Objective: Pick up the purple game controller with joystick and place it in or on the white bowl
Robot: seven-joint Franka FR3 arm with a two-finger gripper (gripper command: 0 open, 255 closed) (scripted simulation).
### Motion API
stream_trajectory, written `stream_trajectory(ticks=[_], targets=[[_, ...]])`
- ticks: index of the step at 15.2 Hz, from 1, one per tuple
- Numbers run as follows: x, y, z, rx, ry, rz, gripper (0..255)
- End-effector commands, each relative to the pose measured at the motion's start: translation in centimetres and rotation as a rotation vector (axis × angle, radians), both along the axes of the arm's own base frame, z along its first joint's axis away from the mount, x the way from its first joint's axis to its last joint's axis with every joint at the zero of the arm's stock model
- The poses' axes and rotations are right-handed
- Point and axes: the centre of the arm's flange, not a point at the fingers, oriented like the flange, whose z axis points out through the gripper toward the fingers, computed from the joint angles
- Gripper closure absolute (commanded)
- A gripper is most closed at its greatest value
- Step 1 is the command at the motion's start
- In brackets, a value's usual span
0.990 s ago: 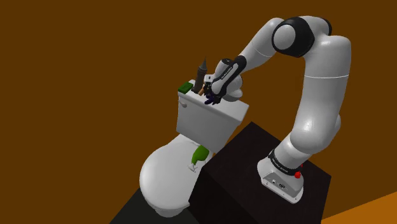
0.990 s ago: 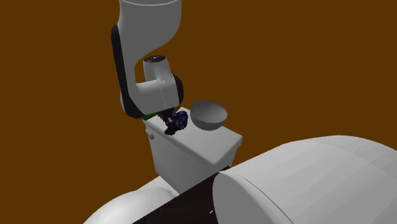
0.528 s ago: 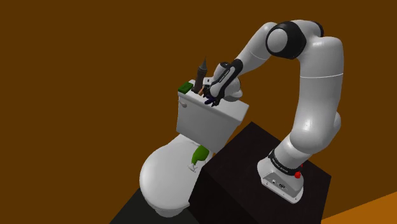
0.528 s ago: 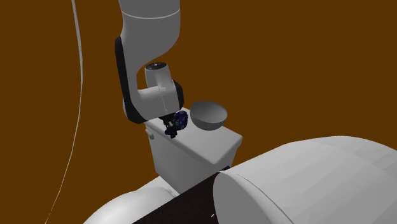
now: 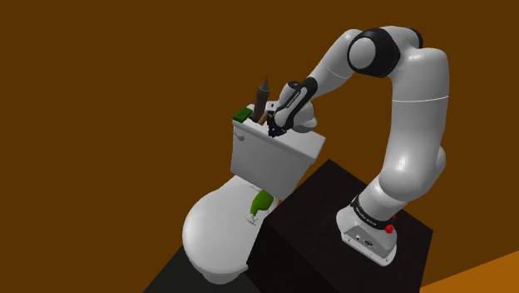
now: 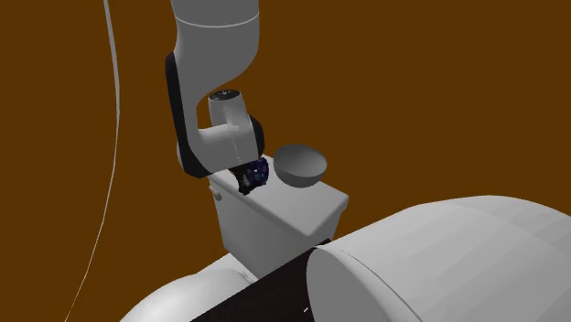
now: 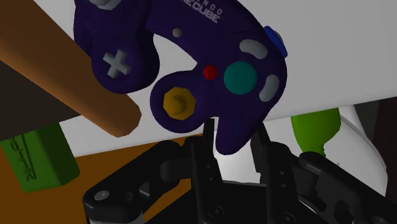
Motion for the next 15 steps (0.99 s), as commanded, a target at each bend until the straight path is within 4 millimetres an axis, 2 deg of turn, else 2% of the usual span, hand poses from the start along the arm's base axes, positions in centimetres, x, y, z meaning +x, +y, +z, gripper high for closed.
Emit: stream_trajectory(ticks=[1,6,15], targets=[[0.0,0.0,0.0,0.0,0.0,0.001,255],[0.0,0.0,0.0,0.0,0.0,0.001,255],[0.0,0.0,4.7,0.0,0.0,0.001,255]])
